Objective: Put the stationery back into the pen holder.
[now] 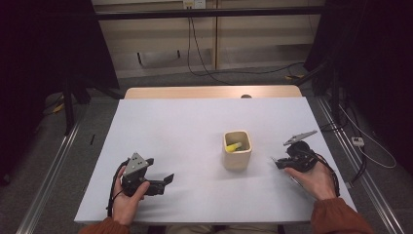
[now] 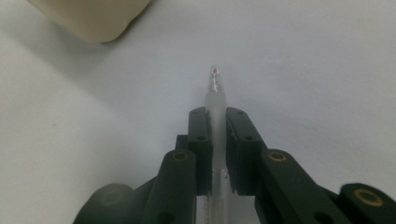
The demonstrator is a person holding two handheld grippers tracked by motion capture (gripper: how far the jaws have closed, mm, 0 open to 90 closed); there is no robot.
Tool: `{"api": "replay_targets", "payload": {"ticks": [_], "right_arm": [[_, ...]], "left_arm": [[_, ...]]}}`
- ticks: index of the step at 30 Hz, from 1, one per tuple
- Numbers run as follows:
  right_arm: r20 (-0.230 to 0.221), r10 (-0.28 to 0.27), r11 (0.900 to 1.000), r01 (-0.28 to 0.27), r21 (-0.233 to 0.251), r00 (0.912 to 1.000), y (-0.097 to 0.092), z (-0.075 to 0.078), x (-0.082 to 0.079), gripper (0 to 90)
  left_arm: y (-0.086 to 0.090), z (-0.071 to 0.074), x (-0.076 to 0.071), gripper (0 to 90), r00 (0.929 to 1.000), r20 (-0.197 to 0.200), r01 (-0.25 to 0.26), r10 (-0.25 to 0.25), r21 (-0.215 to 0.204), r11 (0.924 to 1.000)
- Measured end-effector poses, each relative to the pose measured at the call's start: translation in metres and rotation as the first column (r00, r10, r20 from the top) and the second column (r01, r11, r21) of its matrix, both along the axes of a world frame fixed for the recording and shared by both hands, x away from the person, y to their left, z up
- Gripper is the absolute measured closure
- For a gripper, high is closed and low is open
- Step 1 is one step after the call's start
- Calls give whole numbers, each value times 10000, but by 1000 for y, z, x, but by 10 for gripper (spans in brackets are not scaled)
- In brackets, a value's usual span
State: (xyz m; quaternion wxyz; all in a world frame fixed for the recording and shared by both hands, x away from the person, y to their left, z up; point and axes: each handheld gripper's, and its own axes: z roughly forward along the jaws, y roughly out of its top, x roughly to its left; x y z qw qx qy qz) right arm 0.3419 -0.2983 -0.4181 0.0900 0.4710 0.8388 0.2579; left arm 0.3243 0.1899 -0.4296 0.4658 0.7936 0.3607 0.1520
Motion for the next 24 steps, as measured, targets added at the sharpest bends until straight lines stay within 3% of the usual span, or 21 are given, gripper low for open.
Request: {"api": "replay_targets", "payload": {"ticks": [5,13,20,24], "right_arm": [[172,-39,9997,35,252,9998,-1,3,-2,814],[930,-65,9963,-14,855,9956,-5,14,-6,814],[1851,-137,9880,-152,1539,9826,-7,23,-10,814],[2420,-167,9812,-306,1907,9701,-7,28,-12,814]], "left_arm": [[0,0,0,65,10000,-2,-4,4,2,10000],[0,0,0,65,10000,-26,-21,21,45,10000],[0,0,0,65,10000,0,15,-15,52,10000],[0,0,0,65,10000,-31,39,-39,68,10000]]}}
